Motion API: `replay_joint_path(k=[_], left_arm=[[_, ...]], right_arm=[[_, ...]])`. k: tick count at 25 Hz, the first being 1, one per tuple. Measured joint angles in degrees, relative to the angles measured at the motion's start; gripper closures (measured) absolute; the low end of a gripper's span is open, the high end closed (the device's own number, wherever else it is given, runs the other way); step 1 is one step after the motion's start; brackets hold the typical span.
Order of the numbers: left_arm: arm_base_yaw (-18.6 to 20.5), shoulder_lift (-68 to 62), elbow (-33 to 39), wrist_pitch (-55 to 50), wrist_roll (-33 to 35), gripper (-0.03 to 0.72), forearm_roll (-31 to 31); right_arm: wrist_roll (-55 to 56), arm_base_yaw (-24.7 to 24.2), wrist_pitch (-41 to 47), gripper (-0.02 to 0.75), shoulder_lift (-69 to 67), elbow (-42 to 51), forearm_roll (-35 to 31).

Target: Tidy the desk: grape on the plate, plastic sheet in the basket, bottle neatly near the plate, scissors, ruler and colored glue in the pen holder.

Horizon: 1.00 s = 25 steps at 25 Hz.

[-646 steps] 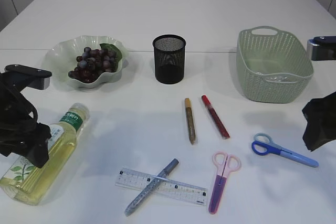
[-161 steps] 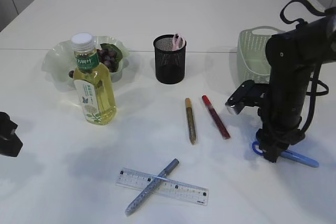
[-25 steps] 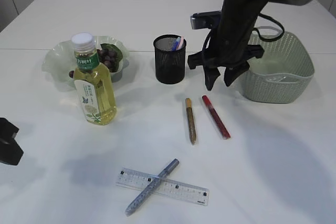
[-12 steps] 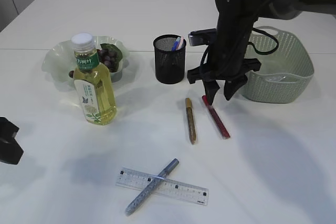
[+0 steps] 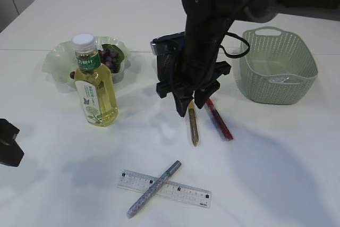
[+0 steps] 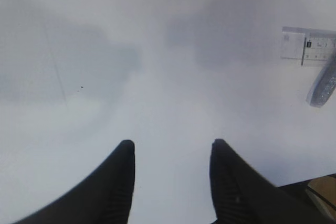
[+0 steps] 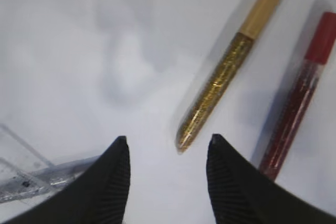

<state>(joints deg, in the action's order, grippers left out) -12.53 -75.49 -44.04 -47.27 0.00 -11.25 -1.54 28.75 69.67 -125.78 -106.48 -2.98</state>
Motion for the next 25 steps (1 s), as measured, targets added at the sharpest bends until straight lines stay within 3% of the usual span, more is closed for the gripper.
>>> replay_joint_path(k=[16,25], left_arm=[[0.0,0.0,0.0,-0.99,0.0,0.346,3.04],[0.0,0.0,0.0,1.34,0.0,0.346,5.51]], right_arm=[[-12.02,13.01,0.0,0.356,6.39,13.74,-6.46],[-21.34,15.38,-6.04,0.354,6.39,14.79,-9.4]])
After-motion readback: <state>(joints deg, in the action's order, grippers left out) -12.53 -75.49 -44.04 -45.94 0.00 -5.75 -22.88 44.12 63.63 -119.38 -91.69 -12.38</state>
